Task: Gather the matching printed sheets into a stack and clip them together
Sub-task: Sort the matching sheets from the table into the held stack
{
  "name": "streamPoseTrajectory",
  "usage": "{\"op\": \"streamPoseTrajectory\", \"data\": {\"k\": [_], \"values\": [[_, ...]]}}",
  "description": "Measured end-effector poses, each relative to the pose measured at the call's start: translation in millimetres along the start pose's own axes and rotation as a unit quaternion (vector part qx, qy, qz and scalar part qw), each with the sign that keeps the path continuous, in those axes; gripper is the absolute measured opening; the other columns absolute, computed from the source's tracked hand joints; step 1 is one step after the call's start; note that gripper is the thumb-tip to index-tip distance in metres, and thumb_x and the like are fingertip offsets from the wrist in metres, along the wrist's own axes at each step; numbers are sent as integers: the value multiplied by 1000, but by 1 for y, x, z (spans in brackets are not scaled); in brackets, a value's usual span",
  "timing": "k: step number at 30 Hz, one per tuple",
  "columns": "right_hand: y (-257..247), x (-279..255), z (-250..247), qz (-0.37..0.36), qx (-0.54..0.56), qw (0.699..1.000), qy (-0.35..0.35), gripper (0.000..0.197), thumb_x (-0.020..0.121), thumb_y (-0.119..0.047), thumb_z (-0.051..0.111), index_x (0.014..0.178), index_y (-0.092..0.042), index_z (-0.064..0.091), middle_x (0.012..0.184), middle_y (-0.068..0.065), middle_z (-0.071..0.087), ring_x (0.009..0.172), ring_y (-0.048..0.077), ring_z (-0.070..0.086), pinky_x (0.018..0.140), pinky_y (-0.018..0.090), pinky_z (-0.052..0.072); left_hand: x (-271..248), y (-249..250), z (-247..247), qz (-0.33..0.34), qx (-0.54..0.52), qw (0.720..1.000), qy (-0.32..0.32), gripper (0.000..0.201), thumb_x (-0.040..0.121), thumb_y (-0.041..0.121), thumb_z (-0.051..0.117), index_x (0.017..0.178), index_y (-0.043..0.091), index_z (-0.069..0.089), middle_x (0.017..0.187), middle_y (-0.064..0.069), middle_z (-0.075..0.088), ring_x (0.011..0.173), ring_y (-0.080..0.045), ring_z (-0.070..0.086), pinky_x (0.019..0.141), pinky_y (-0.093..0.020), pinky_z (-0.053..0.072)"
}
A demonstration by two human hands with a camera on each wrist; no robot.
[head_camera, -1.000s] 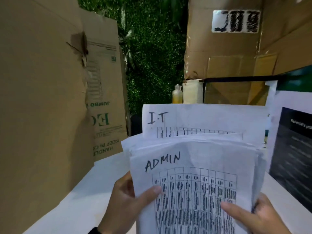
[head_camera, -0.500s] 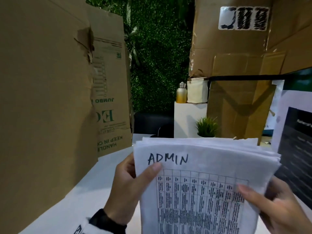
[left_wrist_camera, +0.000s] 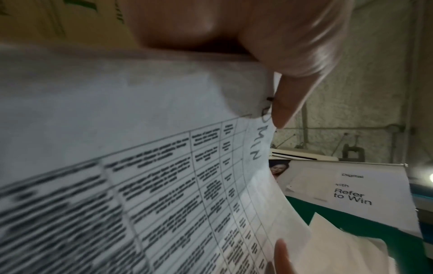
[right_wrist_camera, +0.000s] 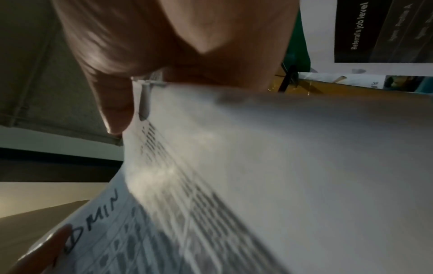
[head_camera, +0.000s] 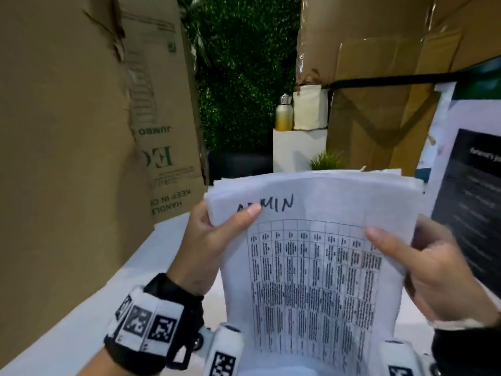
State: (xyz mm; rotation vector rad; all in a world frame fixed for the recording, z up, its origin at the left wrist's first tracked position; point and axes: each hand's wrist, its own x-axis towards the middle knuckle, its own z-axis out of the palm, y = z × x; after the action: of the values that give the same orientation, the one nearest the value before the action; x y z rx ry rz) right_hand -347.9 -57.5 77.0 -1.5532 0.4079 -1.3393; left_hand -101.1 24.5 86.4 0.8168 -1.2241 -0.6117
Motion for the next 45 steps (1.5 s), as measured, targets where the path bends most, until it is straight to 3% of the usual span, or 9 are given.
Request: {"op": "streamPoseTrajectory", "data": {"k": [7, 14, 17, 22, 31, 36, 40, 43, 45], "values": [[-2, -2, 10, 22, -51, 998, 2, 25, 66, -15, 72, 88, -25, 78, 87, 5, 79, 81, 21, 75, 64, 29, 61, 3, 6, 0, 33, 30, 997, 57, 29, 72, 31, 75, 89, 8, 73, 87, -11, 79, 77, -30, 76, 64, -40, 61], [-15, -7, 20, 11, -68, 998, 3, 26, 65, -22, 74, 81, -42, 75, 85, -2, 78, 83, 15, 74, 60, 21, 58, -23, -9, 0, -46, 71, 996, 3, 36, 61, 38, 83, 97, 35, 79, 102, -3, 81, 94, -25, 77, 85, -51, 61], [-28, -11, 17, -48, -91, 994, 27, 62, 57, -24, 81, 106, -56, 60, 96, -14, 70, 89, 12, 71, 58, 26, 60, -28, -14, -5, -63, 52, 996, 21, 61, 41, 60, 92, 96, 35, 80, 101, -3, 81, 94, -26, 77, 90, -56, 58], [-66, -10, 13, -229, -454, 861, -12, 62, 77, -55, 63, 134, -38, 48, 118, -14, 57, 102, 8, 59, 78, 17, 56, -26, -13, -7, -70, 38, 997, 7, 69, 31, 64, 93, 92, 35, 81, 98, -4, 82, 90, -25, 78, 82, -46, 62], [-93, -12, 17, -151, -576, 801, -62, 66, 81, -77, 39, 131, -35, 53, 115, -23, 55, 100, 0, 51, 81, 33, 52, -28, -18, -7, -94, 4, 995, -32, 66, 28, 58, 96, 89, 38, 81, 97, -5, 82, 88, -25, 78, 70, -34, 63], [-118, 7, 53, -200, -703, 673, -116, 90, 74, -86, 34, 142, -27, 42, 124, -10, 61, 107, 10, 56, 92, 42, 46, -30, -18, -9, -81, 34, 995, -44, 46, 44, 38, 90, 89, 46, 79, 98, 2, 82, 91, -18, 78, 70, -27, 62], [-118, 38, 89, -116, -740, 596, -289, 90, 69, -84, 49, 143, -40, 23, 117, -17, 56, 101, 8, 55, 92, 35, 49, -31, -17, -11, -50, 61, 995, -53, 57, 44, 60, 91, 97, 44, 78, 103, 2, 81, 95, -18, 77, 75, -28, 61], [-106, 65, 99, -73, -686, 617, -379, 44, 76, -53, 72, 114, -32, 61, 87, -16, 65, 69, -5, 55, 59, 15, 49, -31, -17, -12, -39, 56, 996, -59, 44, 55, 47, 90, 97, 40, 80, 103, 2, 81, 95, -19, 77, 76, -29, 62], [-101, 76, 95, -57, -646, 656, -387, 22, 79, -35, 75, 98, -24, 73, 85, -8, 73, 67, 0, 63, 59, 17, 53, -31, -22, -16, -47, 82, 994, -60, 42, 59, 43, 88, 100, 36, 80, 104, 1, 81, 96, -19, 77, 78, -30, 62]]}}
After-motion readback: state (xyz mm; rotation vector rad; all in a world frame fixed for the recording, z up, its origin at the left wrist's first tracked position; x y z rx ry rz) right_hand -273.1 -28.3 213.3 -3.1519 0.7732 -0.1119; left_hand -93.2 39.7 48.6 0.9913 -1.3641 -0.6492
